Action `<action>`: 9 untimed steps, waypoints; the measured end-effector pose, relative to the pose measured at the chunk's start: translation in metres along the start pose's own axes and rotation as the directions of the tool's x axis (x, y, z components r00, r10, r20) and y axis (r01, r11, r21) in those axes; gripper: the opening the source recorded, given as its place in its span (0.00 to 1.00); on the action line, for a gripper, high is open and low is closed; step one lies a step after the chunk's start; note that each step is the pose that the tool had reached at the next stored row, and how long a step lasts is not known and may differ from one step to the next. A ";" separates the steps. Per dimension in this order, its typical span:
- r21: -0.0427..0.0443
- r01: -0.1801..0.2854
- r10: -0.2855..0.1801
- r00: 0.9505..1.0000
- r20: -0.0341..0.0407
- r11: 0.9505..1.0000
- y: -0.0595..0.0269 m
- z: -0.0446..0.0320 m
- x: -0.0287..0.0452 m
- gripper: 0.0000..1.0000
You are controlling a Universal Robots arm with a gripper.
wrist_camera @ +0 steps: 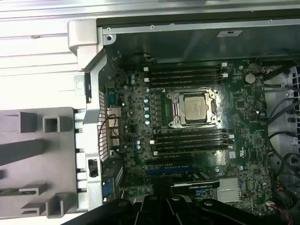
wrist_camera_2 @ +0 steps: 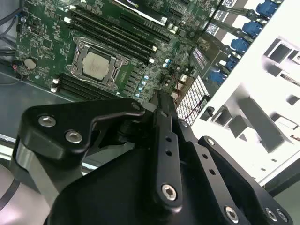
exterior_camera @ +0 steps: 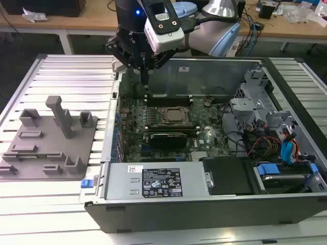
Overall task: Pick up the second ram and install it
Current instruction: 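Reach for the second ram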
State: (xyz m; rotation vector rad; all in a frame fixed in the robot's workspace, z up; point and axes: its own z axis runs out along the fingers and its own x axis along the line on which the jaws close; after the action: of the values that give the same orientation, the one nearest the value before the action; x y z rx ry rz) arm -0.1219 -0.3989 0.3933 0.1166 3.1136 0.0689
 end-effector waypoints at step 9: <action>0.000 0.000 0.000 1.000 0.000 1.000 0.0000 -0.0001 0.0008 0.08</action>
State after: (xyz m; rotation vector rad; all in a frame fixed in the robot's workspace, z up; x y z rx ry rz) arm -0.1227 -0.3988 0.3933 0.1169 3.1137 0.0688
